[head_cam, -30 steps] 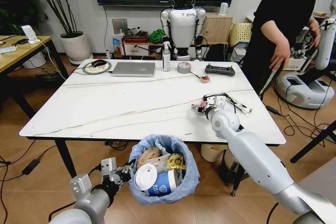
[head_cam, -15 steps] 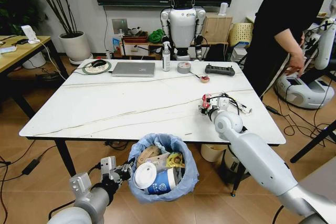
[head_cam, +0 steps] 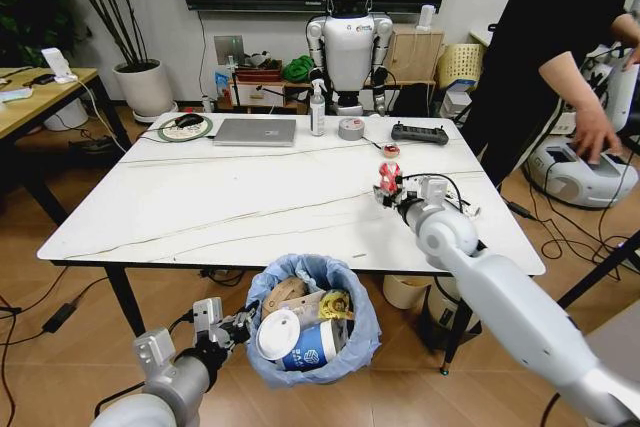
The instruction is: Pick up the trash bin and place the trash from the table into it.
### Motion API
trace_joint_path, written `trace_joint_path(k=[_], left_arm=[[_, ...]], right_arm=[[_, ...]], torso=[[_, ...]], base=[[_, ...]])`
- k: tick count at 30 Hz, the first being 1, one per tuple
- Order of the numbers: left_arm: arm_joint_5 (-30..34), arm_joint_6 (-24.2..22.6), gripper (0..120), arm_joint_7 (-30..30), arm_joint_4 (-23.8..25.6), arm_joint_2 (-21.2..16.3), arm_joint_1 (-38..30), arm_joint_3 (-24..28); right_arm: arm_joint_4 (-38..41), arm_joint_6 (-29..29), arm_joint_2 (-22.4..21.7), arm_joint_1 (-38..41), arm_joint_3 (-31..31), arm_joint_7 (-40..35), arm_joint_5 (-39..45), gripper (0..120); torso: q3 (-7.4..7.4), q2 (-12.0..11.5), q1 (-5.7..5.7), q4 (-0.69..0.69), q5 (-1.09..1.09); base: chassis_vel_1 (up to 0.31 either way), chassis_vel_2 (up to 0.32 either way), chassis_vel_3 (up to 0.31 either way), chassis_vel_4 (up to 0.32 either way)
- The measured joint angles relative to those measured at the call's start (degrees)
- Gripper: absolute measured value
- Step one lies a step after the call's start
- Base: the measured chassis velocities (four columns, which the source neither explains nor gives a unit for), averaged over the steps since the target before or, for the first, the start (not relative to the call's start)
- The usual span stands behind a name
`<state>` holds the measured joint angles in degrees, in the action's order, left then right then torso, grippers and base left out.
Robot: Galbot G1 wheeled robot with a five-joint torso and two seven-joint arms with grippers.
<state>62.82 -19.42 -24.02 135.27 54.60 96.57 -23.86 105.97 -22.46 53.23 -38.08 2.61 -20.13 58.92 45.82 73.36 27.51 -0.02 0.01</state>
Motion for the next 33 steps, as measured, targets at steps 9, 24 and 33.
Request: trace_joint_path(k=[9, 24, 33], left_arm=[[-0.1, 0.0, 0, 0.0, 0.5, -0.4, 0.1, 0.1], [0.0, -0.1, 0, 0.0, 1.3, -0.6, 0.1, -0.3], [1.2, -0.2, 0, -1.0, 2.0, -0.9, 0.7, -1.1]], right_arm=[[15.9, 8.1, -8.7, -4.9, 1.3, 12.9, 1.6, 49], [23.0, 16.5, -17.3, -4.7, 17.6, 21.6, -4.5, 49], [20.9, 18.6, -19.6, -6.4, 20.0, 22.4, -11.1, 49]], torso=[[0.0, 0.0, 0.0, 0.0, -0.01], [0.01, 0.0, 0.0, 0.01, 0.0], [0.01, 0.0, 0.0, 0.01, 0.0]], base=[[0.0, 0.0, 0.0, 0.0], [0.0, 0.0, 0.0, 0.0], [0.0, 0.0, 0.0, 0.0]])
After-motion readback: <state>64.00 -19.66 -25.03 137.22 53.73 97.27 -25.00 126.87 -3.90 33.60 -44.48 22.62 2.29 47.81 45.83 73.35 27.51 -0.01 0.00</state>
